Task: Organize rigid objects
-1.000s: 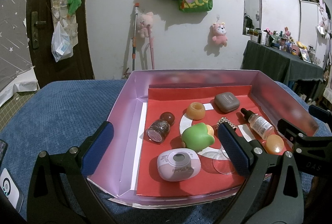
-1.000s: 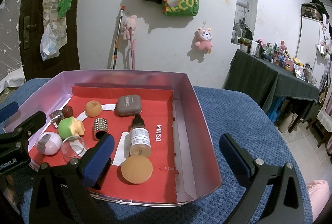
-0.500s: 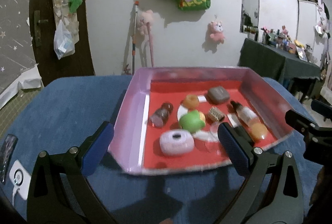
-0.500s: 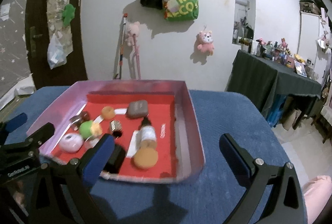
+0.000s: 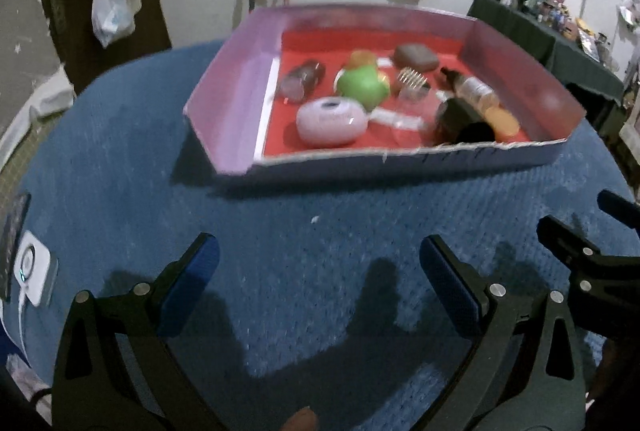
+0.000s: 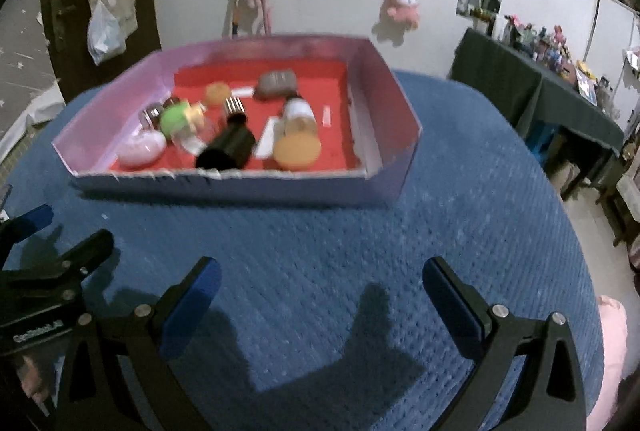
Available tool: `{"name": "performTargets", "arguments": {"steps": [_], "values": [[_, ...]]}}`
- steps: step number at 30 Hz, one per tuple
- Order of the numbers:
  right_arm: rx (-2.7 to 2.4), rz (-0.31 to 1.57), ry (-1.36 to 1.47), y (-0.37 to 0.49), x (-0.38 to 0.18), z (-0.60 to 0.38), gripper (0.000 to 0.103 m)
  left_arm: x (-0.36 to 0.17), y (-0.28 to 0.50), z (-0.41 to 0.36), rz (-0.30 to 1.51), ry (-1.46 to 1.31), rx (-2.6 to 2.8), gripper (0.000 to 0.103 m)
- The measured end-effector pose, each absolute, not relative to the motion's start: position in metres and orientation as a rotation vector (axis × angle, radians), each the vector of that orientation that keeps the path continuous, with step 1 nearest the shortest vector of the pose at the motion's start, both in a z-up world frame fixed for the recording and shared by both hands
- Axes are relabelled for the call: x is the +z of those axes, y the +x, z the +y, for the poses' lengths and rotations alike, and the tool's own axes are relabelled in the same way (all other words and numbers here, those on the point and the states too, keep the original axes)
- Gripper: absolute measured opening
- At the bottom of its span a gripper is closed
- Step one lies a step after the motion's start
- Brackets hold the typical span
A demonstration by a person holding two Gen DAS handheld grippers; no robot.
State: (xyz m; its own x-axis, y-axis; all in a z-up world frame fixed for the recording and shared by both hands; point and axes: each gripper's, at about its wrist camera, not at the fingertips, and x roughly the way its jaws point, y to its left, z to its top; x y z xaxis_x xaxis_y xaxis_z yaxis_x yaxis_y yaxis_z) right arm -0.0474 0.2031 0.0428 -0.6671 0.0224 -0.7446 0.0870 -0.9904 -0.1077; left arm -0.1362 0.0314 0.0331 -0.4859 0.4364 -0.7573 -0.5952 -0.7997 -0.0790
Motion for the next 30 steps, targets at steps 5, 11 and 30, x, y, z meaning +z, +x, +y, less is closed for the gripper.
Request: {"name": "performTargets", "arguments": {"steps": [5, 11, 30], "values": [[-2.811, 0.205, 1.359, -0.053, 0.030, 0.210, 0.103, 0.021, -0.139, 0.030, 0.277, -1.156, 2.269, 0.102], [-2.794, 0.181, 1.415, -0.054, 0.024, 0.215, 0.103, 0.017, -0.134, 0.028, 0.274, -1.176, 2.263, 0.103], [-2.791, 0.159, 1.415, -0.053, 0.024, 0.216, 0.103, 0.019, -0.130, 0.031, 0.283, -1.144, 2.288, 0.103]]}}
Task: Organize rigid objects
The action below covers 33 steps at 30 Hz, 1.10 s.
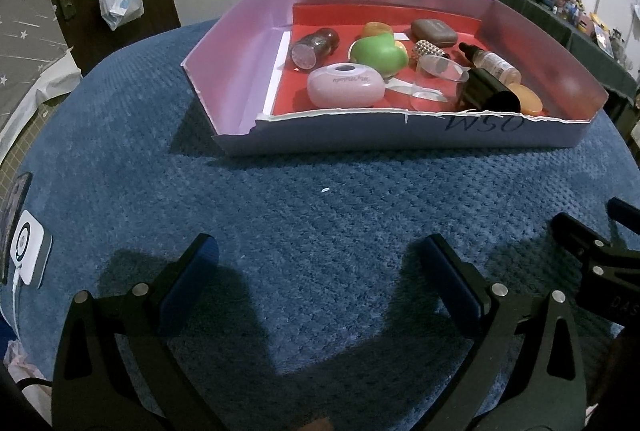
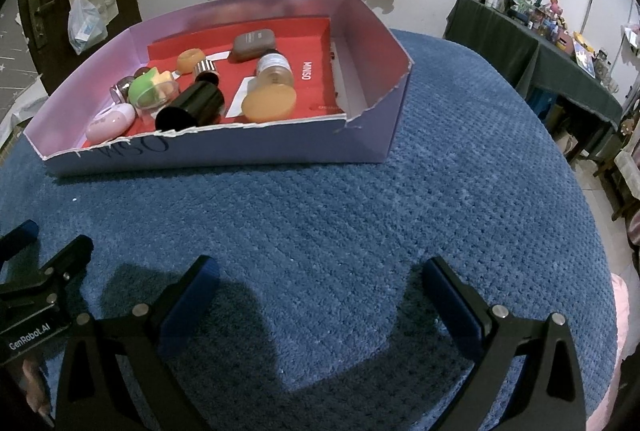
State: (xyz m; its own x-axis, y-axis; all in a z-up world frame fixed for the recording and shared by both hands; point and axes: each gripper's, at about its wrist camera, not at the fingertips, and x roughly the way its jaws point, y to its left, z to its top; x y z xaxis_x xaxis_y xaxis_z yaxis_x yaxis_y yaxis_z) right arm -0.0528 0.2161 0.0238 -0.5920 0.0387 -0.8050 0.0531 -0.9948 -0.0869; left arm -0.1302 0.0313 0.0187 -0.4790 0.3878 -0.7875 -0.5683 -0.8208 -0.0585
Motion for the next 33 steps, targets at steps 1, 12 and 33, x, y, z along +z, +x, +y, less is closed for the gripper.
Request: {"name": "performTargets", "arguments": {"steps": [1, 12, 33], "values": [[-2.791, 0.160, 1.415, -0.0525, 0.0238, 0.2160, 0.103, 0.0188, -0.1309, 0.0318, 0.283, -1.144, 2.286, 0.103], [-2.792, 0.164, 1.415, -0.0521, 0.0242, 0.2152, 0.103, 0.0187, -0.1347, 0.0320, 0.266, -1.155, 2.274, 0.103], [-2.792, 0.164, 1.416, -0.0525, 0.0241, 0.2151, 0.103, 0.0167, -0.1346, 0.0330, 0.257, -1.160, 2.267, 0.103]]}}
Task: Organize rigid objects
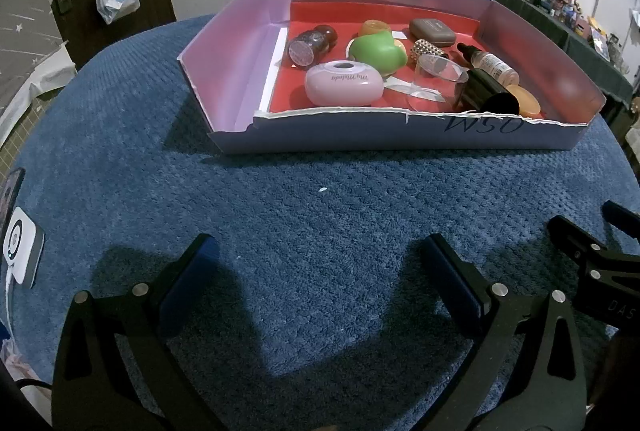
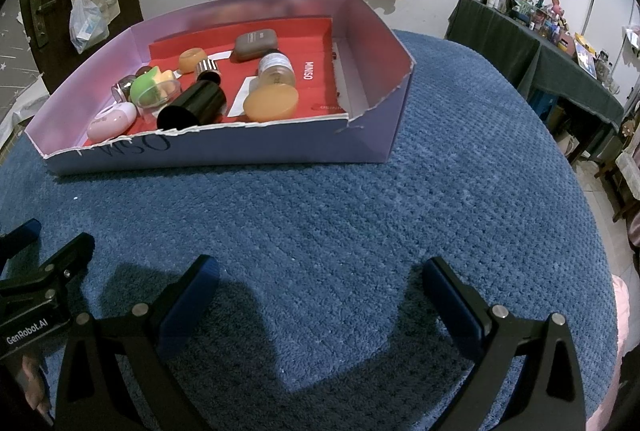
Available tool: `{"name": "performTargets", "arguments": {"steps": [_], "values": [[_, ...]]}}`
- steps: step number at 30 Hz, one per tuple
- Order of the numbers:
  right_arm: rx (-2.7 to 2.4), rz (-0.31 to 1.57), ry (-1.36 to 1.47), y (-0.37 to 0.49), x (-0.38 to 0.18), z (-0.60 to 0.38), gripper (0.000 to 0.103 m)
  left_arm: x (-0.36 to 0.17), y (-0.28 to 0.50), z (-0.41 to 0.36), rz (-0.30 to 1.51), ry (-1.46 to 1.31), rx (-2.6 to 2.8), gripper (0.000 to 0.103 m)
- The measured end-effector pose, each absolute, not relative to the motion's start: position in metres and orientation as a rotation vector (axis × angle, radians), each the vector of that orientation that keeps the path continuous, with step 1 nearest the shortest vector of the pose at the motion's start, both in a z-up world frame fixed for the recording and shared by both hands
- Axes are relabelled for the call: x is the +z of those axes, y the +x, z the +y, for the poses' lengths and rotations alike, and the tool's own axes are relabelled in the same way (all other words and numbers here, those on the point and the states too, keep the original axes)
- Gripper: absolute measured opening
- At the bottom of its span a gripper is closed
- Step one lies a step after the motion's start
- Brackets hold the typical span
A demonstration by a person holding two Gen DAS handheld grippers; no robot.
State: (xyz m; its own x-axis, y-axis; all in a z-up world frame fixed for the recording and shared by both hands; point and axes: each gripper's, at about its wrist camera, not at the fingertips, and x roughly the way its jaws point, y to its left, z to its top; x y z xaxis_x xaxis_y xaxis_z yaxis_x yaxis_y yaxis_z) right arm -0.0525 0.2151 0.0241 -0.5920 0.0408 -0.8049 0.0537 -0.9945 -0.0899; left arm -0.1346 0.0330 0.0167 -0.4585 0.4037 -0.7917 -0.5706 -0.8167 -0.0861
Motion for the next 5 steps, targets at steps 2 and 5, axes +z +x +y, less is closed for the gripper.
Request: {"name": "performTargets", "arguments": {"steps": [2, 5], "values": [[-2.792, 0.164, 1.416, -0.0524, 0.0241, 0.2151, 0.103, 0.0161, -0.1345, 0.0339, 0.256, -1.160, 2.267, 0.103], [-2.792, 0.164, 1.416, -0.0524, 0.0241, 0.2151, 0.103, 0.0161, -0.1345, 0.0339, 0.256, -1.160, 2.266, 0.103]]}}
